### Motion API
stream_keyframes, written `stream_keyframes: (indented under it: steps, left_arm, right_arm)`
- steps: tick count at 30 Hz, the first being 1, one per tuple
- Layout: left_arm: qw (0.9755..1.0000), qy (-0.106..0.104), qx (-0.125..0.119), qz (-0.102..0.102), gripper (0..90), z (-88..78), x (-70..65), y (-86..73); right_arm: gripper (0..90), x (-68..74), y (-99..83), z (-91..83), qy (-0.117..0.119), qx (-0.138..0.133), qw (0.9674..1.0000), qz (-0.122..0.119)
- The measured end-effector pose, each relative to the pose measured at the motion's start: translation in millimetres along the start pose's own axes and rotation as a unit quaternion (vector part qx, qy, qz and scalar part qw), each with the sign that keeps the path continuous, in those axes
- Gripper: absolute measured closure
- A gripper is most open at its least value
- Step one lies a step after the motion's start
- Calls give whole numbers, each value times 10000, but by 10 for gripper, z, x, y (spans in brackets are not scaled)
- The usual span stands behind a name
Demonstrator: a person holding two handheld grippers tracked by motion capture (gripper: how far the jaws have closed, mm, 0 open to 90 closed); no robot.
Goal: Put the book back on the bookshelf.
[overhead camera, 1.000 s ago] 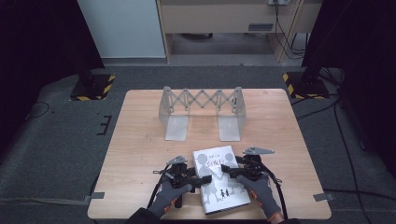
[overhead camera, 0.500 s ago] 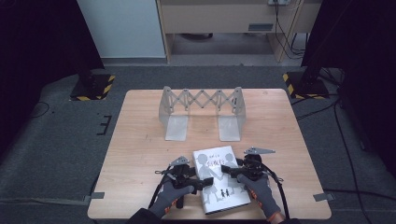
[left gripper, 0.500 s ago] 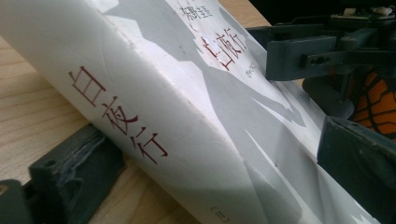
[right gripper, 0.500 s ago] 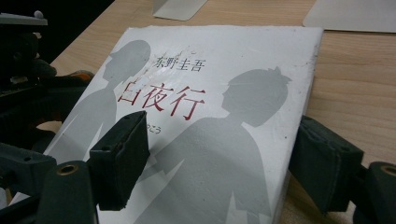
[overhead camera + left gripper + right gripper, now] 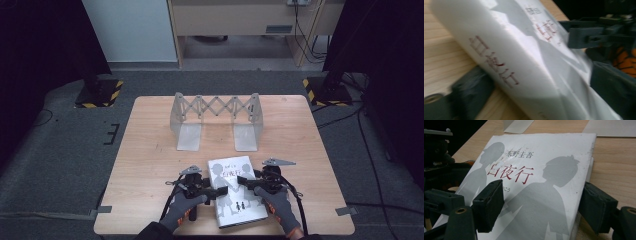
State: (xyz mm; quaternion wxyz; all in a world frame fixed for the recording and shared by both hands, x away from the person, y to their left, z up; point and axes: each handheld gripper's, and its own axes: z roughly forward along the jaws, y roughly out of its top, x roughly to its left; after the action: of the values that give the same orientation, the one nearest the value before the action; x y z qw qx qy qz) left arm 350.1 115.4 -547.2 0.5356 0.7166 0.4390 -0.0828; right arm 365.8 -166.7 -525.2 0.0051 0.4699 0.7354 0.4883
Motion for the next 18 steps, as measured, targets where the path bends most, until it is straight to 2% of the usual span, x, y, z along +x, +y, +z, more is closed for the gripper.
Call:
stream_keyframes:
  steps: [5,6,9,11,12,13,14,16,18]
  left_arm:
    - [9999,-103,-5,-96,109,4,-7,-13]
    - [9996,-177,10,-217,123,12,-21,-22]
    - [9994,-214,50,-256,125,20,-44,-27]
    - [9996,-209,25,-210,130,9,-68,-17]
    - [9999,-153,-9,-47,130,-5,-106,14]
    - [9999,-153,-9,-47,132,-5,-106,14]
    - [9999,-124,-42,10,141,-16,-127,31]
    - [9998,-89,-119,98,149,-42,-158,61]
    - [9996,-31,-234,177,176,-84,-186,105]
  right_arm:
    - [273,0,-7,4,100,-71,9999,70]
    - [281,15,-3,4,165,-72,9998,39]
    - [299,41,3,-1,201,-91,9997,-41]
    - [304,69,13,-15,210,-106,9997,-117]
    - [320,78,34,-43,224,-145,9996,-105]
    - [320,78,34,-43,224,-145,9996,-105]
    - [328,79,48,-73,248,-262,9993,-120]
    - [333,86,55,-87,259,-321,9991,-137]
    - [342,112,77,-120,259,-514,9980,-262]
